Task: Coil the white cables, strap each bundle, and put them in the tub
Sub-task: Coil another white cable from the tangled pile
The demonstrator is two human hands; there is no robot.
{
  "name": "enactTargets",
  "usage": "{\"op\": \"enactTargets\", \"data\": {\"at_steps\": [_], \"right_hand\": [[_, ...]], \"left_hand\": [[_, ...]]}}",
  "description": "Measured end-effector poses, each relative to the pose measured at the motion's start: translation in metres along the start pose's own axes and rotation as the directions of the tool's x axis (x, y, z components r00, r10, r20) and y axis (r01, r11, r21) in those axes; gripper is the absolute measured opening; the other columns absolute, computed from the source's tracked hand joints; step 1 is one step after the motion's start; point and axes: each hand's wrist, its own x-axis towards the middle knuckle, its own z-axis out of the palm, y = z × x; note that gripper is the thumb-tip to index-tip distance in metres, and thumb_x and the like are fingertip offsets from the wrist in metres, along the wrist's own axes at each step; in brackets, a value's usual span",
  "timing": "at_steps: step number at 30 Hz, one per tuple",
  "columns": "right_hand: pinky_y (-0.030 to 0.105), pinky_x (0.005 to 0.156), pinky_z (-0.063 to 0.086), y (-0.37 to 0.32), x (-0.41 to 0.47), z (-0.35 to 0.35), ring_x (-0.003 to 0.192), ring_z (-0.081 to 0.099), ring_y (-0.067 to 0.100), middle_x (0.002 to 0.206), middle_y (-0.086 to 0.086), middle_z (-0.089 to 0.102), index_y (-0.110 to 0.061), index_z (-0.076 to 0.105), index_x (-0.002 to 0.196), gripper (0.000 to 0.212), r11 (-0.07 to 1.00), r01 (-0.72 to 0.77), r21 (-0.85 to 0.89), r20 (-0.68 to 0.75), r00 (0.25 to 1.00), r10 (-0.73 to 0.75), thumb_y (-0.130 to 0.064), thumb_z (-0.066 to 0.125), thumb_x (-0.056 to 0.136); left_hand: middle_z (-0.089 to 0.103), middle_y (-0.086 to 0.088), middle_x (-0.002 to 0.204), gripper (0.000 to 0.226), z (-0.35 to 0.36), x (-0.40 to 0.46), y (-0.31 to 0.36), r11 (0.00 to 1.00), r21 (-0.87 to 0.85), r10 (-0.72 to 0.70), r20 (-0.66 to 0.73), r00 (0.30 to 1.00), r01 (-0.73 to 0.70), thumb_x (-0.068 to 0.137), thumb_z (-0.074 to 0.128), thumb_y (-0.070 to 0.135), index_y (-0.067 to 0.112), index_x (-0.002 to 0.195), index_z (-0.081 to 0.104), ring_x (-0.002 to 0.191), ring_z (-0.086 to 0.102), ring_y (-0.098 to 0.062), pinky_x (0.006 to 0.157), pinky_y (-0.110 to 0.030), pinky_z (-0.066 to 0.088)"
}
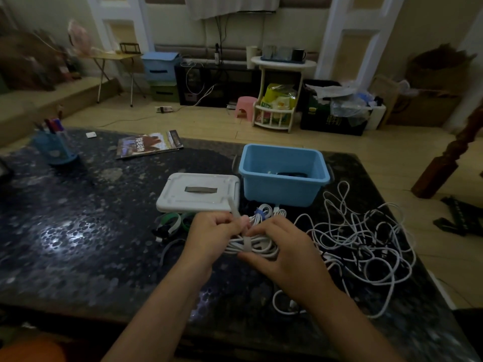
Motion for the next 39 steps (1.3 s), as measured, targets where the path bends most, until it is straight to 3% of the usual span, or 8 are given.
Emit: {"op": "enactTargets", "data": {"at_steps": [6, 12, 21, 25, 28, 32, 35, 39], "right_hand": [[0.018, 0.079, 0.051, -0.004, -0.004, 0.007, 0.089, 0.059, 0.003, 0.103, -0.013, 0.059, -0.023, 0.069, 0.106, 0.035, 0.998, 0.011, -0.068, -0.039, 0.999, -0.013, -0.048, 0.071, 0.082], [0.014, 0.075, 0.048, -0.004, 0.001, 0.007, 0.084, 0.058, -0.001, 0.096, -0.015, 0.062, -0.025, 0.069, 0.102, 0.040, 1.000, -0.026, -0.011, -0.010, 1.000, 0.026, -0.058, 0.067, 0.080], [0.006, 0.071, 0.045, -0.003, 0.007, -0.004, 0.086, 0.061, -0.007, 0.087, -0.020, 0.066, -0.031, 0.069, 0.098, 0.029, 0.976, -0.203, 0.082, 0.063, 0.978, 0.198, -0.046, 0.081, 0.077], [0.009, 0.070, 0.047, -0.003, 0.010, -0.010, 0.083, 0.062, -0.006, 0.086, -0.019, 0.067, -0.037, 0.064, 0.094, 0.025, 0.967, -0.255, 0.018, 0.127, 0.960, 0.251, -0.050, 0.078, 0.078], [0.006, 0.066, 0.043, -0.005, 0.011, -0.014, 0.080, 0.060, -0.011, 0.080, -0.022, 0.063, -0.039, 0.061, 0.089, 0.025, 0.958, -0.287, 0.004, 0.171, 0.944, 0.282, -0.048, 0.080, 0.077], [0.011, 0.065, 0.045, -0.004, 0.010, -0.011, 0.076, 0.063, -0.003, 0.080, -0.015, 0.067, -0.025, 0.069, 0.088, 0.032, 0.961, -0.277, 0.017, 0.145, 0.951, 0.272, -0.045, 0.087, 0.070], [0.011, 0.065, 0.045, -0.005, 0.009, -0.010, 0.075, 0.063, 0.000, 0.078, -0.014, 0.067, -0.024, 0.071, 0.085, 0.031, 0.965, -0.256, 0.056, 0.119, 0.961, 0.248, -0.043, 0.089, 0.068], [0.009, 0.063, 0.043, -0.004, 0.010, -0.011, 0.072, 0.061, -0.007, 0.072, -0.020, 0.063, -0.031, 0.069, 0.083, 0.024, 0.950, -0.302, 0.073, 0.153, 0.945, 0.289, -0.039, 0.088, 0.071]], "left_hand": [[0.075, -0.011, 0.074, 0.018, -0.003, 0.002, 0.000, 0.991, 0.124, 0.052, -0.030, 0.998, -0.048, 0.087, 0.074, 0.020, 0.007, 0.074, 0.077, 0.083, 0.072, -0.033, 0.081, -0.046, 0.056], [0.072, -0.005, 0.065, 0.016, -0.007, 0.002, -0.001, 0.964, 0.219, 0.162, -0.021, 0.987, -0.154, 0.083, 0.078, 0.022, 0.011, 0.071, 0.076, 0.062, 0.066, -0.012, 0.066, -0.028, 0.052], [0.072, -0.004, 0.068, 0.011, -0.008, -0.005, 0.010, 0.931, 0.245, 0.245, 0.136, 0.960, -0.273, 0.082, 0.079, 0.017, 0.014, 0.072, 0.076, 0.063, 0.065, -0.011, 0.062, -0.027, 0.053], [0.073, -0.004, 0.067, 0.013, -0.007, -0.005, 0.009, 0.912, 0.265, 0.276, 0.171, 0.946, -0.314, 0.084, 0.077, 0.020, 0.011, 0.076, 0.077, 0.065, 0.069, -0.022, 0.064, -0.035, 0.056], [0.069, 0.003, 0.060, 0.015, -0.007, -0.008, 0.009, 0.883, 0.308, 0.308, 0.190, 0.932, -0.355, 0.084, 0.078, 0.020, 0.014, 0.070, 0.076, 0.055, 0.061, -0.006, 0.056, -0.020, 0.048], [0.071, -0.008, 0.066, 0.017, -0.007, -0.006, 0.005, 0.931, 0.256, 0.241, 0.104, 0.965, -0.260, 0.084, 0.077, 0.024, 0.014, 0.071, 0.078, 0.062, 0.064, -0.016, 0.063, -0.036, 0.052], [0.069, -0.018, 0.068, 0.020, -0.007, -0.002, 0.006, 0.958, 0.190, 0.207, 0.061, 0.976, -0.215, 0.083, 0.077, 0.023, 0.010, 0.068, 0.076, 0.061, 0.059, -0.017, 0.063, -0.034, 0.048], [0.072, -0.006, 0.067, 0.015, -0.003, -0.005, 0.005, 0.918, 0.300, 0.239, 0.101, 0.966, -0.259, 0.084, 0.077, 0.023, 0.011, 0.074, 0.078, 0.064, 0.068, -0.018, 0.064, -0.033, 0.053]]}}
